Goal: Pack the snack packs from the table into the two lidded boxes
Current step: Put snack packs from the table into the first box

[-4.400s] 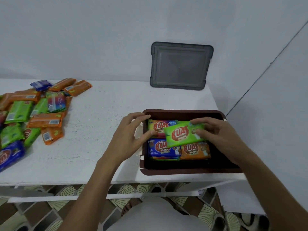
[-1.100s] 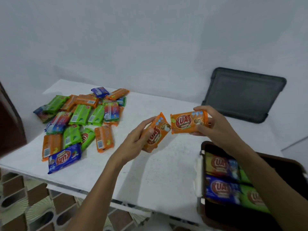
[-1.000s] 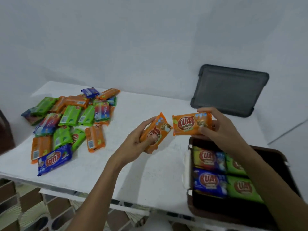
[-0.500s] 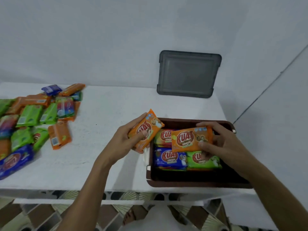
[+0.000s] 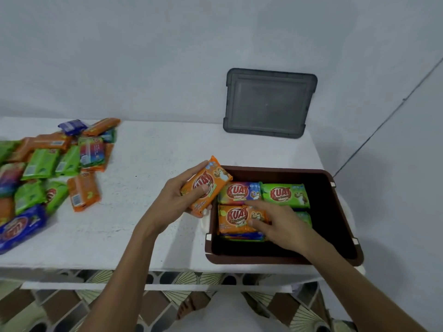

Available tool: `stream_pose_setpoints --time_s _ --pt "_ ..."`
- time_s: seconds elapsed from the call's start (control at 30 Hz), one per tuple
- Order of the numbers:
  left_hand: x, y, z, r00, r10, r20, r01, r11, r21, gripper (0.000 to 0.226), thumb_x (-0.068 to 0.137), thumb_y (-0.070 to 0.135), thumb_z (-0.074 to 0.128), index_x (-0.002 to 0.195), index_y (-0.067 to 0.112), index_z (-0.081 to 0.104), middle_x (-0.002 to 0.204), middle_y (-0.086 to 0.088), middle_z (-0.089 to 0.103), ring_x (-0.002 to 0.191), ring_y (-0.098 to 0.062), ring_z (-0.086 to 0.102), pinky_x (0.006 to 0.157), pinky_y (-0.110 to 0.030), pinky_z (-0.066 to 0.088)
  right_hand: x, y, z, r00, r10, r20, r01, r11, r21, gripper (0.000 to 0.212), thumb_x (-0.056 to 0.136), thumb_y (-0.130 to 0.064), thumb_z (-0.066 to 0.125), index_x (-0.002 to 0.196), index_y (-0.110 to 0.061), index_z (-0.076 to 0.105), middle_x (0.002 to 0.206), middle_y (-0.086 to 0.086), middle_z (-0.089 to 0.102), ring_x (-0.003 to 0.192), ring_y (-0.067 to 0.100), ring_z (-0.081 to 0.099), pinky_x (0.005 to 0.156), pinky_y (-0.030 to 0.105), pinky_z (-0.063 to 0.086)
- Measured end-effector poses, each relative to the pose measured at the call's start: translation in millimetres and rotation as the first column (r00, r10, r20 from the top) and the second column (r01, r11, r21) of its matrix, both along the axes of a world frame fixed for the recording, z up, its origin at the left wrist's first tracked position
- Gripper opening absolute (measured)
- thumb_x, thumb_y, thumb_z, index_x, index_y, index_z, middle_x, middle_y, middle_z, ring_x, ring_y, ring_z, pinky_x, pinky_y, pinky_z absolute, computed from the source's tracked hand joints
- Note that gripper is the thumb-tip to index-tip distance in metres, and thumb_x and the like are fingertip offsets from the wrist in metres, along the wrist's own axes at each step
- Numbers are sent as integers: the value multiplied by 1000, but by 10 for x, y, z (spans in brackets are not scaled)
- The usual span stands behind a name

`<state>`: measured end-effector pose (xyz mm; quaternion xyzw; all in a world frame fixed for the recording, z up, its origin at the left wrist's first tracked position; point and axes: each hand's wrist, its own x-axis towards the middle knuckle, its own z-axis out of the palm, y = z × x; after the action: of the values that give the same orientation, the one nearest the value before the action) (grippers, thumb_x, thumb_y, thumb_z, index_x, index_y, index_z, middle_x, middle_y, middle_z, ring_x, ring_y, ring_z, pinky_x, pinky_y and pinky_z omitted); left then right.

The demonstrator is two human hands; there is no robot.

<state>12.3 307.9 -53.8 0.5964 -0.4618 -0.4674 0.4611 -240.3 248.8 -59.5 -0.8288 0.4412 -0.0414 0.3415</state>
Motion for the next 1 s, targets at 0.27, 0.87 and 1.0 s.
stream_pose_setpoints --time_s 0.27,0.87,1.0 --pt "12 -37 12 1000 -4 19 4 1000 1 49 90 28 64 136 43 52 120 8 64 96 -15 70 67 -35 61 9 12 -88 967 128 -221 -164 975 -153 54 99 -48 41 150 -40 23 93 0 71 83 16 64 73 38 55" --pt "-194 -142 268 972 -237 -1 237 971 -19 35 88 26 66 122 36 61 115 12 65 101 -12 68 67 -26 58 206 -202 393 788 -276 550 48 918 393 34 97 -18 57 129 -29 56 101 10 73 94 31 70 81 39 60" --pt "-229 -155 288 960 -278 -32 278 961 -3 37 87 27 66 123 34 60 112 13 67 99 -15 70 64 -28 58 142 -178 355 744 -321 586 28 891 452 35 94 -9 59 124 -29 59 105 16 70 95 40 67 84 45 58"
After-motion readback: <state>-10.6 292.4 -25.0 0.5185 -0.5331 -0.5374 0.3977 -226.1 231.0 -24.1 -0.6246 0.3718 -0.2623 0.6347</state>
